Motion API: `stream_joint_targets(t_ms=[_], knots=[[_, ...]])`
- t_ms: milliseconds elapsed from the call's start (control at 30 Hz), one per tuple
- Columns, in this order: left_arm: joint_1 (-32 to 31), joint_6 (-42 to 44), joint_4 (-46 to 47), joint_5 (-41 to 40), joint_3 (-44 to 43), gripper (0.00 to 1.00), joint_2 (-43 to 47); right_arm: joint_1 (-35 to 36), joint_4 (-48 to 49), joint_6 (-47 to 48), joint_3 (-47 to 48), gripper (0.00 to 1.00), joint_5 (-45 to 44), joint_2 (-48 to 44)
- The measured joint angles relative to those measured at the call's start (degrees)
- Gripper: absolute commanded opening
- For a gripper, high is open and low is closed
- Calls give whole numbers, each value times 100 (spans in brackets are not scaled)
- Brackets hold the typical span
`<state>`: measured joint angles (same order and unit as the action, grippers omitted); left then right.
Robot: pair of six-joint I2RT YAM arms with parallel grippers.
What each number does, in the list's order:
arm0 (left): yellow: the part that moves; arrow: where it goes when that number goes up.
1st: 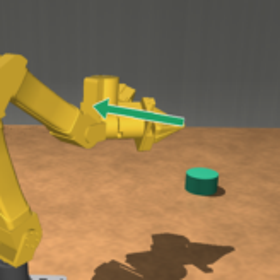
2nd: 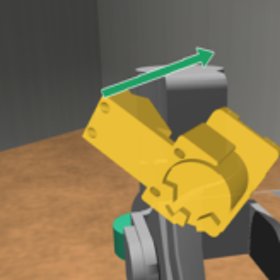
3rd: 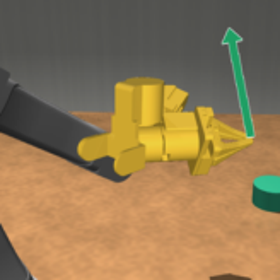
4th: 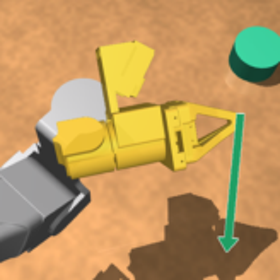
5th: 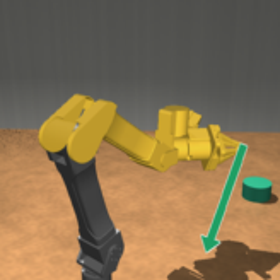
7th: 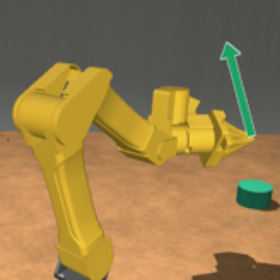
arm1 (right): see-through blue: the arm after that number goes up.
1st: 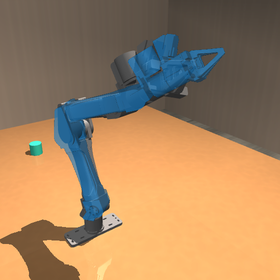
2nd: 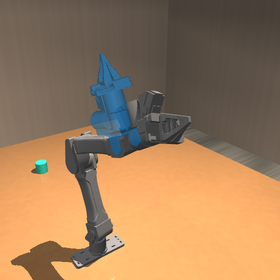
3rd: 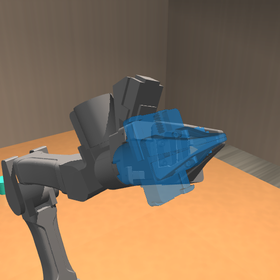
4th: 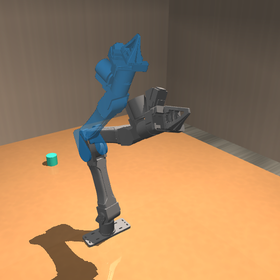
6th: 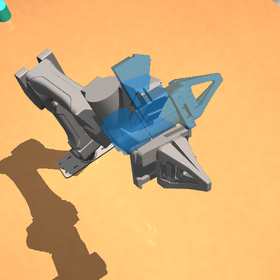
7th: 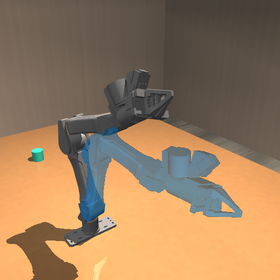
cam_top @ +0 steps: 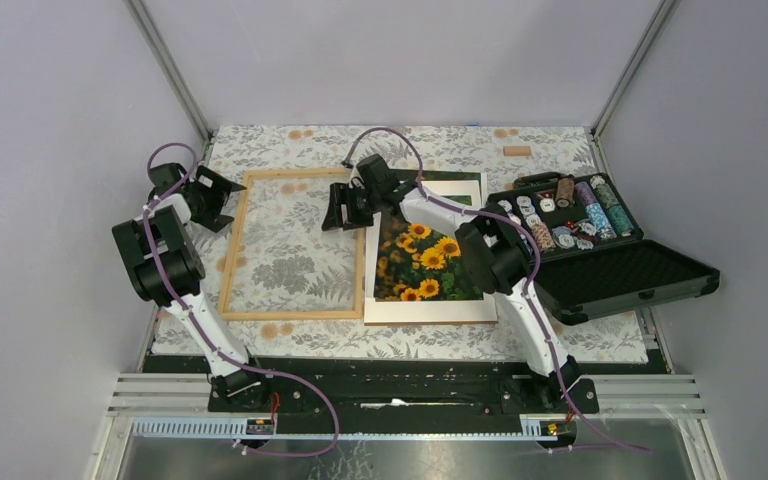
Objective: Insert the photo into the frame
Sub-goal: Place the photo frame item in the photo frame.
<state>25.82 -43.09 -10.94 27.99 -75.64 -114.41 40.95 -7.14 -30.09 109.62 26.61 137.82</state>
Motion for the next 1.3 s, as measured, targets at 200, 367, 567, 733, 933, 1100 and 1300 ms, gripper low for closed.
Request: stream_joint_targets(t_ms=[200, 367, 567, 733, 933, 1100, 1300], knots=[[-13, -2, 0, 4, 0, 98, 0, -26, 24, 181, -621, 84, -212, -358], [-42, 0, 0, 0, 2, 99, 0, -92, 15, 361, -1145, 85, -658, -844], [-92, 35, -2, -17, 4, 99, 0, -238, 20, 363, -1211, 85, -820, -876], [-192, 131, -15, -212, 2, 99, 2, -339, 199, 146, -1268, 88, -817, -874], [-354, 155, -44, -479, 4, 99, 48, -743, 662, -328, -1523, 89, -933, -852], [-361, 146, -79, -507, 2, 99, 72, -1150, 763, -411, -831, 85, -1178, -424], [-361, 153, -85, -509, 2, 99, 72, -1285, 787, -501, 717, 59, -1198, 529]])
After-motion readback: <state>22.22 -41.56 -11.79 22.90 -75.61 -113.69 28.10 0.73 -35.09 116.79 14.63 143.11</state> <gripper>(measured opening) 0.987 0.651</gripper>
